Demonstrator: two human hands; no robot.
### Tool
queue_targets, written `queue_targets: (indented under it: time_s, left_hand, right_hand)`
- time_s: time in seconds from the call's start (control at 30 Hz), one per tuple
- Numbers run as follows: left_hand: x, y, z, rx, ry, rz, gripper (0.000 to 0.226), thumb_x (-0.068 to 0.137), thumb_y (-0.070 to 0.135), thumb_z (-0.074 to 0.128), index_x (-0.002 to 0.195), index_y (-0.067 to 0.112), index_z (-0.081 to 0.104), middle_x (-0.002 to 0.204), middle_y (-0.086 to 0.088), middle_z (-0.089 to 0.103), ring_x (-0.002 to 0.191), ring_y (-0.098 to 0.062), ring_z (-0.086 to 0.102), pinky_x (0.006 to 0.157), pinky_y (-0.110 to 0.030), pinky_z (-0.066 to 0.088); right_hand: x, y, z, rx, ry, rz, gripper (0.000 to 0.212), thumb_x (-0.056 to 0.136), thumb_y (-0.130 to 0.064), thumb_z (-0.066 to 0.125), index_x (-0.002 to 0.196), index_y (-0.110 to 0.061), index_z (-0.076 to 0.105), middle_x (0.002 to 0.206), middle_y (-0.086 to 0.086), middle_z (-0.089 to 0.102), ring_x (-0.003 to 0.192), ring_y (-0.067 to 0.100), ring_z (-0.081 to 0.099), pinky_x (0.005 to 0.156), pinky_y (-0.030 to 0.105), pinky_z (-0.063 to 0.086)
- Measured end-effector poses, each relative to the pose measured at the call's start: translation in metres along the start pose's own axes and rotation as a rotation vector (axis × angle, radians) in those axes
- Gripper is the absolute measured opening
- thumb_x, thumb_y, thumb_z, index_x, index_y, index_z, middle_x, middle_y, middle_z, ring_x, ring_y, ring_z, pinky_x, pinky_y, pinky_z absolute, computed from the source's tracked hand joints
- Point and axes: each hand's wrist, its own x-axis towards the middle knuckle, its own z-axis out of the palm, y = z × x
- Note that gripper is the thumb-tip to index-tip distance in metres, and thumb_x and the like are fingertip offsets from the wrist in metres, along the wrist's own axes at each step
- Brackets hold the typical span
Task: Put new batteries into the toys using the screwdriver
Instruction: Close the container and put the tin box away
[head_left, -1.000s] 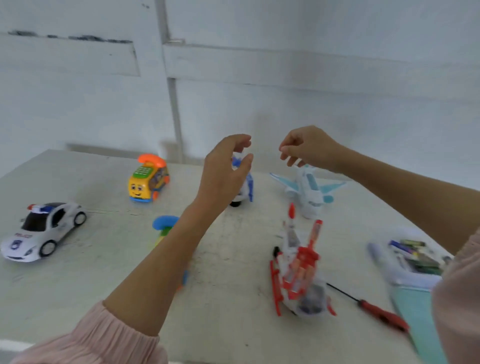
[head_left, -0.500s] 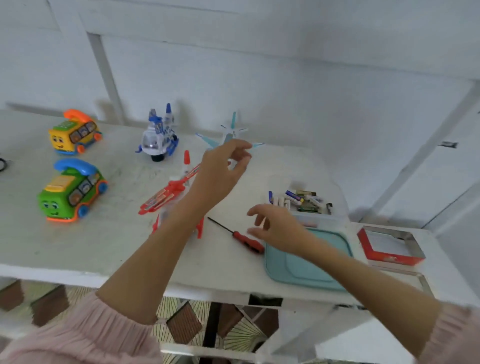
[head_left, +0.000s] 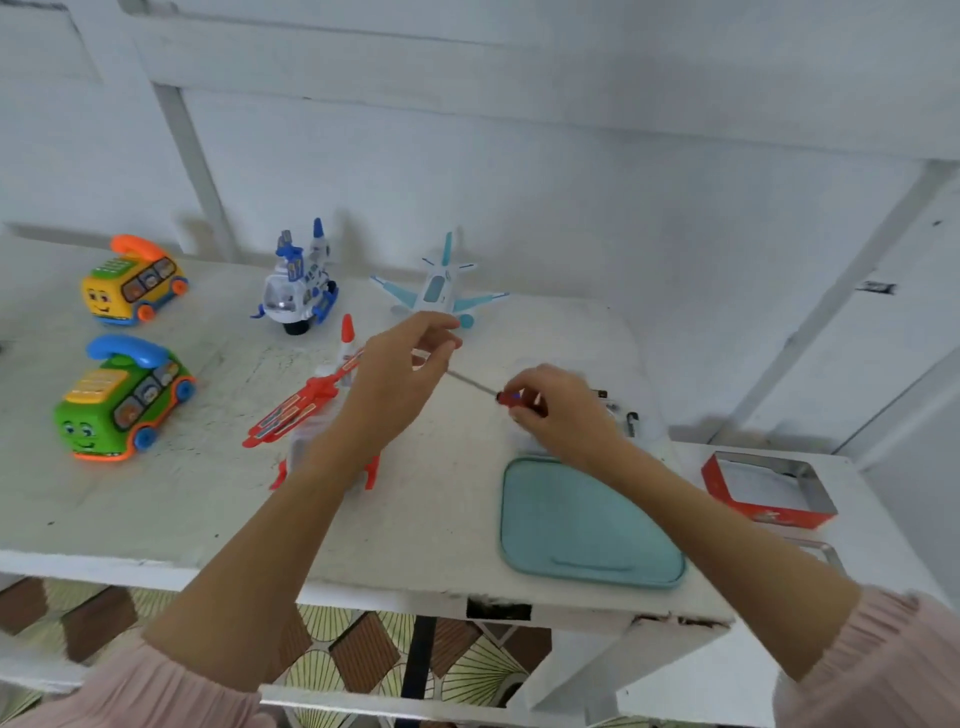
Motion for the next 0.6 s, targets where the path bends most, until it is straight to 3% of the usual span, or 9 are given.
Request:
queue_targets:
  time_s: [0.2,0.3,0.37,0.5,0.6]
  left_hand:
    - [-0.008,-0.003,0.038,0.021,-0.108,0.012,0.023,0.092,0.006,0.056,0.113,0.012,0.063,0.099,0.005,0.066,0.089,-0.006,0.060,0.079,-0.019,0.048]
    - [-0.014,-0.008,0.052,0.044,-0.203,-0.031,0.022,0.092,0.006,0.056,0.112,0.013,0.063,0.098,0.004,0.066,0.087,-0.008,0.059,0.074,-0.010,0.044]
    - [-0.018,-0.014,0.057,0.073,-0.257,-0.054,0.019,0.092,0.008,0.058,0.109,0.013,0.065,0.092,0.005,0.065,0.083,-0.010,0.059,0.068,-0.005,0.041]
    - [-0.029,-0.027,0.059,0.147,-0.423,-0.088,0.016,0.092,0.012,0.059,0.105,0.015,0.066,0.091,0.005,0.064,0.077,-0.002,0.056,0.064,-0.003,0.039]
    - [-0.035,-0.032,0.060,0.187,-0.524,-0.101,0.017,0.092,0.013,0.058,0.107,0.013,0.066,0.100,0.001,0.065,0.081,-0.007,0.056,0.067,-0.005,0.039]
  right_hand:
    - [0.001,0.063,-0.038,-0.197,0.079,0.191,0.016,0.086,-0.011,0.058,0.100,-0.013,0.066,0.097,0.007,0.062,0.095,0.025,0.052,0.080,0.036,0.043]
    - [-0.008,0.075,-0.038,-0.239,0.033,0.177,0.018,0.090,-0.015,0.055,0.104,-0.014,0.066,0.103,0.007,0.061,0.101,0.024,0.050,0.083,0.036,0.042]
    - [-0.019,0.079,-0.041,-0.211,0.086,0.155,0.019,0.089,-0.012,0.056,0.105,-0.011,0.066,0.105,0.008,0.059,0.101,0.024,0.049,0.082,0.034,0.041]
    - [-0.057,0.080,-0.057,-0.118,0.292,0.069,0.010,0.084,-0.002,0.061,0.093,-0.004,0.067,0.085,0.005,0.056,0.072,0.012,0.050,0.068,0.016,0.036]
    - [-0.090,0.083,-0.056,-0.112,0.257,0.144,0.005,0.084,-0.002,0.061,0.084,-0.005,0.066,0.073,-0.005,0.050,0.062,-0.001,0.044,0.064,0.011,0.034]
